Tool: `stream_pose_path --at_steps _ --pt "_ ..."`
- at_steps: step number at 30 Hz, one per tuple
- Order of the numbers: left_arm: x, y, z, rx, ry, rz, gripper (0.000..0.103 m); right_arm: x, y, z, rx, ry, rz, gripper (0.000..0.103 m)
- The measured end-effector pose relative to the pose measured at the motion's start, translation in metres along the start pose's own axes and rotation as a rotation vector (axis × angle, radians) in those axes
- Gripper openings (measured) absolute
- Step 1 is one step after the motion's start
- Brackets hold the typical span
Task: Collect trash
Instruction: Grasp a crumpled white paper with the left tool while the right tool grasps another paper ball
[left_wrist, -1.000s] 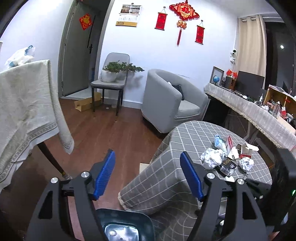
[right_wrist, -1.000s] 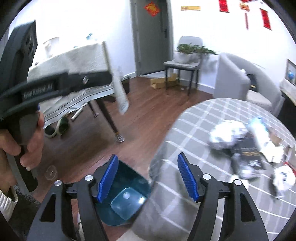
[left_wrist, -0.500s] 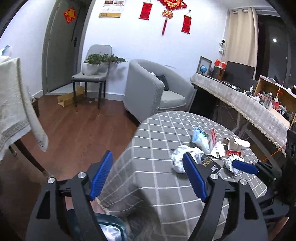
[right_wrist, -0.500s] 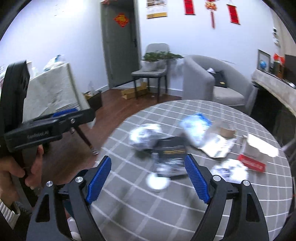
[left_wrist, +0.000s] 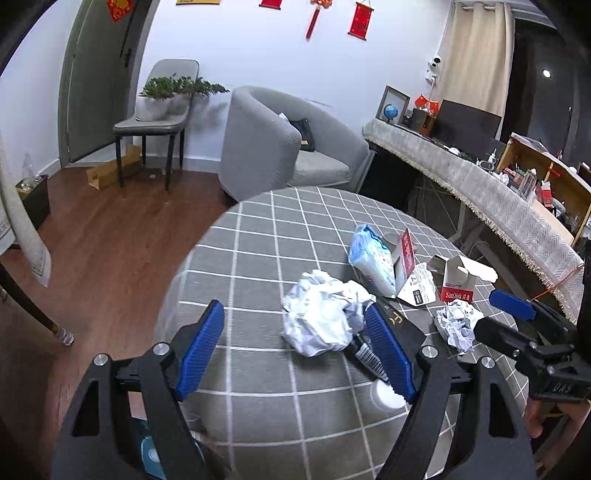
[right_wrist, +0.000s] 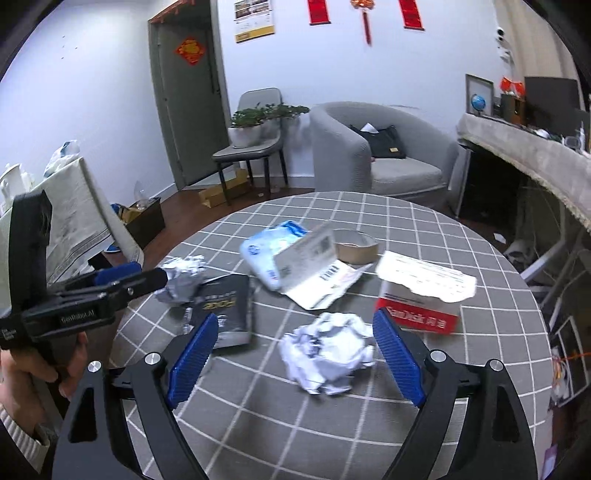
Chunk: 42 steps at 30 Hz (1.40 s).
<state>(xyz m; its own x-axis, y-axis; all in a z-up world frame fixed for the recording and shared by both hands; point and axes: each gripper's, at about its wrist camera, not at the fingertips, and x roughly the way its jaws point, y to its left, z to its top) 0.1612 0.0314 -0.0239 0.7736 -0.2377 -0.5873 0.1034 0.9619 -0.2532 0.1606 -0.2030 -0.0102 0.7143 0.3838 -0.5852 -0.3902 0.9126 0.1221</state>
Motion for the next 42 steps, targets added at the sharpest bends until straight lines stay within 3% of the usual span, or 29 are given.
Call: stream_pose_path --at_steps 8,17,19,31,36,38,42 --pt "0.019 0.000 -0.001 -0.048 0.031 -0.028 0.078 0.015 -0.021 -0.007 0.072 0.056 0.023 0.088" --pt "0.019 0.007 -0.001 -0.090 0.043 -0.060 0.046 0.031 -0.025 -0.012 0.121 0.137 0.031 0.088" --pt "0.015 0.004 0.000 -0.076 0.027 -0.046 0.044 0.033 -0.026 -0.013 0.127 0.152 0.032 0.088" --pt "-0.013 0.005 -0.008 0.004 -0.010 0.003 0.043 0.041 -0.026 -0.012 0.169 0.189 0.028 0.084" --pt "-0.030 0.014 -0.009 0.014 -0.030 0.025 0.043 0.044 -0.017 -0.010 0.157 0.197 0.015 0.073" --pt "-0.036 0.018 -0.010 0.016 -0.035 0.034 0.043 0.045 -0.013 -0.010 0.143 0.199 -0.004 0.063" --pt "-0.047 0.024 -0.014 0.032 -0.040 0.053 0.043 0.041 -0.002 -0.010 0.116 0.183 -0.039 0.057"
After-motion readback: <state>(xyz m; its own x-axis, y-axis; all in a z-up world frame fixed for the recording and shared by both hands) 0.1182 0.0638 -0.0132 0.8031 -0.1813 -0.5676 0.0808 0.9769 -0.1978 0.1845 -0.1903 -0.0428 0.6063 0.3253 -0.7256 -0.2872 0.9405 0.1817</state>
